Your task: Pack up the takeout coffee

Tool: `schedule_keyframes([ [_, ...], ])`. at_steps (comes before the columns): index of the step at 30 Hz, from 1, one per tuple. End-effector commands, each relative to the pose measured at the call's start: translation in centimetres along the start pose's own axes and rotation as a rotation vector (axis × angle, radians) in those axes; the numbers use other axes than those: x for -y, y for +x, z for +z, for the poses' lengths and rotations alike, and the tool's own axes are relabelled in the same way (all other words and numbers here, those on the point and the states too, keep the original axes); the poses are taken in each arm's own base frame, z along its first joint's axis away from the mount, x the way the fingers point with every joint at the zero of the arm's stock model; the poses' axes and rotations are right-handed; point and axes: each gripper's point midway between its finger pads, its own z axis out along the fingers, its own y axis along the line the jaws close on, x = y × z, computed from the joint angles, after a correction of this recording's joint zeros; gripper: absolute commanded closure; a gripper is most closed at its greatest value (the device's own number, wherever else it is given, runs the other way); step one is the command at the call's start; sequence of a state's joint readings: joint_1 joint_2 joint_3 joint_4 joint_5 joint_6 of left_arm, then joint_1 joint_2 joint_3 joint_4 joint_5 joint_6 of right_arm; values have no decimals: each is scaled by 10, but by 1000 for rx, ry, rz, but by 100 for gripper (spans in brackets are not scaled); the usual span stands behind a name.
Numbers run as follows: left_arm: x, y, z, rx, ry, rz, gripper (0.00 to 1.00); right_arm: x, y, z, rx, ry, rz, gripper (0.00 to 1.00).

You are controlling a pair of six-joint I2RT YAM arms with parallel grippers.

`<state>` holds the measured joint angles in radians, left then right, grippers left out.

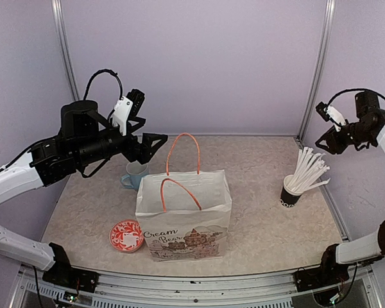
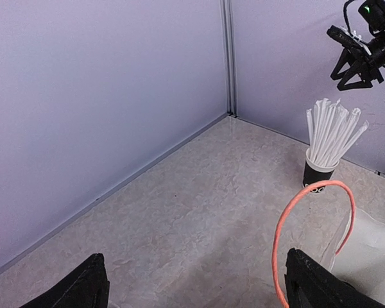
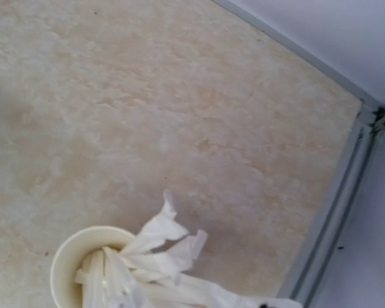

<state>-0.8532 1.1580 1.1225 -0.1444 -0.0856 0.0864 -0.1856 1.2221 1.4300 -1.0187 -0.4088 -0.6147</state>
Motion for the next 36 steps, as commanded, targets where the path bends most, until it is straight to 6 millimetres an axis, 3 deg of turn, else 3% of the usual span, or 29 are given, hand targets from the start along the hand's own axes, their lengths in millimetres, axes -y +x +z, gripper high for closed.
schedule_keyframes([
  [1,-2,-10,-8,46,6,2,8,-7,4,11,-5,-65,61,55],
  [9,-3,-9,-11,49,1,4,7,1,24,10,-85,8,78,53],
  [16,-3,-8,-10,50,2,5,7,-7,37,13,-121,-15,97,56],
  [21,-2,-8,-9,49,4,7,7,-12,40,14,-124,-31,103,64],
  [25,-2,-7,-10,50,7,7,7,-15,42,15,-124,-38,107,77],
  [33,-1,-7,-11,51,12,3,7,-16,37,17,-92,-48,99,86],
  [36,-1,-7,-11,51,15,4,7,-17,36,19,-89,-68,99,100],
])
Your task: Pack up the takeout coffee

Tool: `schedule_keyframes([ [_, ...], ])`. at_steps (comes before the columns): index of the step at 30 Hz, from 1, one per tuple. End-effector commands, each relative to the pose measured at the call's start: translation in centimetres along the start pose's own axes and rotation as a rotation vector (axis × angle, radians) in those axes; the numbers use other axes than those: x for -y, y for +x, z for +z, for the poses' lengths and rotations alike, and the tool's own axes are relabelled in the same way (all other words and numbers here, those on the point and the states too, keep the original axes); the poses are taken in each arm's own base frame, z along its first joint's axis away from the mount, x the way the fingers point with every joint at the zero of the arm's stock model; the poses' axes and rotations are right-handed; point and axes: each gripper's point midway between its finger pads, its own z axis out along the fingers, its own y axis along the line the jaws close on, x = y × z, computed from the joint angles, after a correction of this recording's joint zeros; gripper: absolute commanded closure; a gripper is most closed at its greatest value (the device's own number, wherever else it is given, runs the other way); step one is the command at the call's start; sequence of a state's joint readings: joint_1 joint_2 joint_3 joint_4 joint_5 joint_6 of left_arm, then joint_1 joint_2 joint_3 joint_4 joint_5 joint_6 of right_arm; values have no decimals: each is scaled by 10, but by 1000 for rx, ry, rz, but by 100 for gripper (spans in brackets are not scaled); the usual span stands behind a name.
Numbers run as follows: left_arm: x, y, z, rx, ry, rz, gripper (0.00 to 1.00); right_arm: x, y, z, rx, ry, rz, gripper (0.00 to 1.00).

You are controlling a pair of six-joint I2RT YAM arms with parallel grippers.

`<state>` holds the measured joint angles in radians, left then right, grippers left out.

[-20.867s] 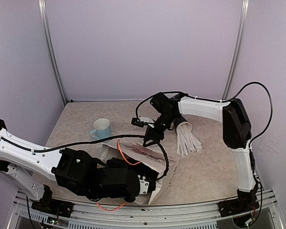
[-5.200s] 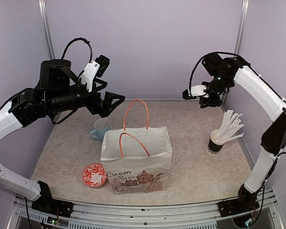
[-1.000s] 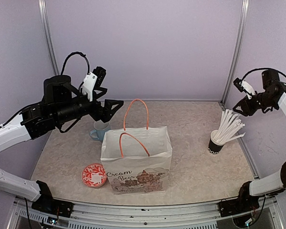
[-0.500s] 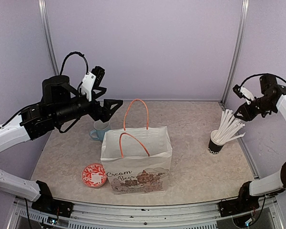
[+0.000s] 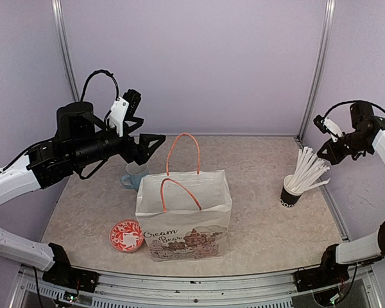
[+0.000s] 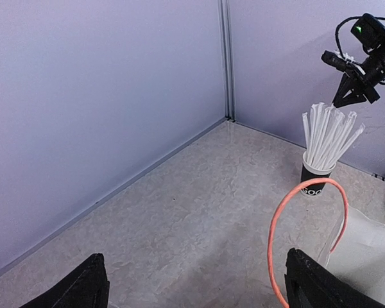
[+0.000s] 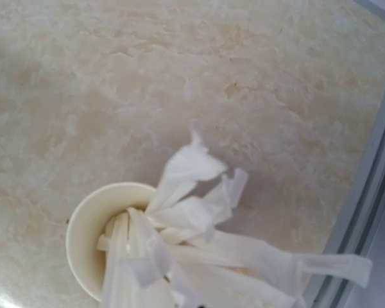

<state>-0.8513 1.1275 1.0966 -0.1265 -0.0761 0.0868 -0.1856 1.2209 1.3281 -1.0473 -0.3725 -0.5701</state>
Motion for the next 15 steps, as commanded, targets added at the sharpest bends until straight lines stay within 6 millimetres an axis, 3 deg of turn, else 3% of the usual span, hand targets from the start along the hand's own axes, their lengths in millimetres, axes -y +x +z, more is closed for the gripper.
schedule_keyframes([
  [1,-1,-4,-4,26,9,5,7,-5,-5,-2,29,-33,0,100],
  [7,-3,-3,-2,24,-7,13,7,-10,-26,-33,101,-6,-48,100],
  [15,-10,-5,7,31,14,-7,7,-37,-64,-103,273,-4,-175,100],
])
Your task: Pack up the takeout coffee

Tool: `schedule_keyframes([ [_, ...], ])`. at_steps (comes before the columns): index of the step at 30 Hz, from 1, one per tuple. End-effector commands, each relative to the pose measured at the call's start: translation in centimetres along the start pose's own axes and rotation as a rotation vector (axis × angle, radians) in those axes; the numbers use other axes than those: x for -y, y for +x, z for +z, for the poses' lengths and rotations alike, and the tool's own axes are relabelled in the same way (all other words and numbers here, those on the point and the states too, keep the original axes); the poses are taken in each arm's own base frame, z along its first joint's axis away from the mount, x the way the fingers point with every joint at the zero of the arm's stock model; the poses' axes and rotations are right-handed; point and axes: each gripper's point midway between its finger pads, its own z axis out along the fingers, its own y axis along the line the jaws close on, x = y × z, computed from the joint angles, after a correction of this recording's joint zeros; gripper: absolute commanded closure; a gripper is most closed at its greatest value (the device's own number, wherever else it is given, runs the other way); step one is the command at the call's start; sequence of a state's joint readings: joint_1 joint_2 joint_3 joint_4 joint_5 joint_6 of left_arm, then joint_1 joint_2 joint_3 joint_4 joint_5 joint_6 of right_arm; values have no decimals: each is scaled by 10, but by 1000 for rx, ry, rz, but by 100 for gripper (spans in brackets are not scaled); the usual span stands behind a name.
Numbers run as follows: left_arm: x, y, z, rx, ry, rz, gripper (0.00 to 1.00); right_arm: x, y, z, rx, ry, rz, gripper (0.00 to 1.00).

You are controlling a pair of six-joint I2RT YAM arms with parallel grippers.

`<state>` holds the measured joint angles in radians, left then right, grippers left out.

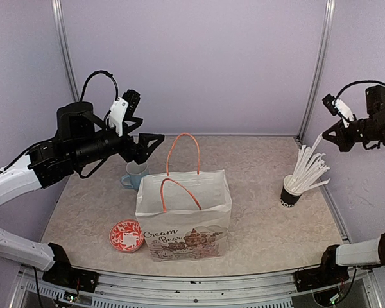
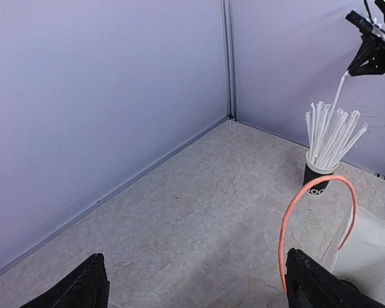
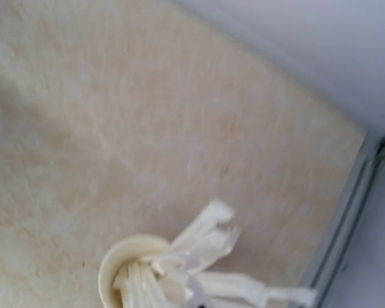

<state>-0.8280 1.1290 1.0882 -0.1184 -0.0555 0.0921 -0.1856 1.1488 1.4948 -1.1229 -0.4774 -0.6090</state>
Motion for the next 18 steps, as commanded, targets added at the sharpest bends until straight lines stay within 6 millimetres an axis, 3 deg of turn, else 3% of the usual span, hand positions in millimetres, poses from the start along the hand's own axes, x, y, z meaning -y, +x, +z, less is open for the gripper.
schedule_keyframes([
  [1,-4,-9,7,32,24,-12,7,-21,-30,-44,108,-11,-96,100],
  [5,-7,-7,13,26,38,-24,8,-30,-57,-82,177,22,-191,100],
  [9,-10,-1,19,11,34,-29,8,-43,-96,-123,305,25,-290,100],
  [18,-21,-6,13,19,-16,-38,8,-80,-145,-134,565,-339,-332,100],
])
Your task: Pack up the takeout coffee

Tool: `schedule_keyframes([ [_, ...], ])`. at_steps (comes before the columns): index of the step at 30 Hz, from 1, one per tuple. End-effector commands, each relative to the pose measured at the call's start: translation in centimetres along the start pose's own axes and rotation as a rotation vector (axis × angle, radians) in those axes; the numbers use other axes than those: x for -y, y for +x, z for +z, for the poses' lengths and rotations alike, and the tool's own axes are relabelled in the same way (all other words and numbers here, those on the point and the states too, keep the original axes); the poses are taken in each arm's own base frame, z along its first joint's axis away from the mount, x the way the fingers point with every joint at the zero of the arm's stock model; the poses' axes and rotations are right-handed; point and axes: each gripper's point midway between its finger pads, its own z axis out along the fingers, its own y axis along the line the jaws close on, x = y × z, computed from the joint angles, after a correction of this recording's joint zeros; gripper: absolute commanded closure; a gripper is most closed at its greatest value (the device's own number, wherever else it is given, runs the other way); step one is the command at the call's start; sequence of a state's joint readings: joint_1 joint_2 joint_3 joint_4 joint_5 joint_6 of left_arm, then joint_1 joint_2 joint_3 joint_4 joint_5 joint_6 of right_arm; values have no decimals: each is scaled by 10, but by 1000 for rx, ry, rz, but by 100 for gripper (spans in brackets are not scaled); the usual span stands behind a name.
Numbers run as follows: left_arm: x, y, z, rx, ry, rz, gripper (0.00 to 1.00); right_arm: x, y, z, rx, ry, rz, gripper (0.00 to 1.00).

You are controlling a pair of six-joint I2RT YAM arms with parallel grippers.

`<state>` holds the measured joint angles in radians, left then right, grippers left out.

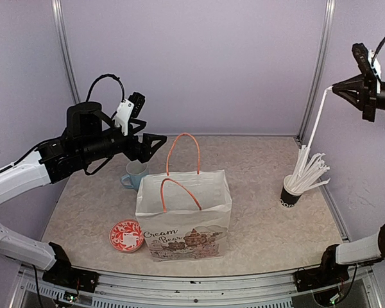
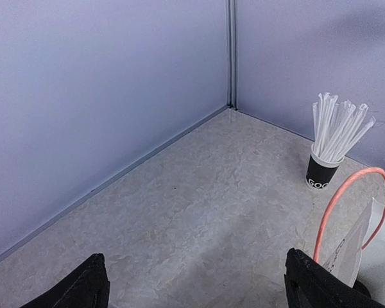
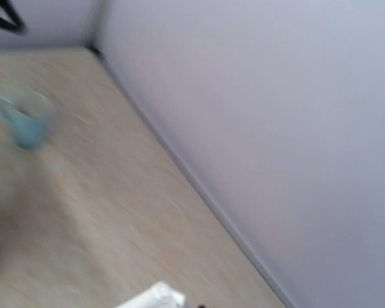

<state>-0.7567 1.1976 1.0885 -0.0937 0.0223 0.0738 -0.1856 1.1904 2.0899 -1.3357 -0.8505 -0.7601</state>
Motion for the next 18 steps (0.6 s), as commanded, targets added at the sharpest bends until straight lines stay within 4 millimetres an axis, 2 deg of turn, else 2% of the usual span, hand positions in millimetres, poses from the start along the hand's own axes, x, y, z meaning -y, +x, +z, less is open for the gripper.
schedule_keyframes([
  [1,-8,-24,-10,59,-31,-7,8,-13,-24,15,203,-248,78,100],
  [3,-11,-23,-11,50,-45,-2,8,-12,-39,20,277,-298,76,100],
  [5,-16,-25,-11,48,-71,2,8,-20,-50,32,324,-367,78,100],
  [11,-25,-25,-12,38,-108,8,8,-65,-77,82,362,-556,61,100],
  [18,-36,-18,-12,16,-144,11,8,-101,-103,112,397,-688,4,100],
])
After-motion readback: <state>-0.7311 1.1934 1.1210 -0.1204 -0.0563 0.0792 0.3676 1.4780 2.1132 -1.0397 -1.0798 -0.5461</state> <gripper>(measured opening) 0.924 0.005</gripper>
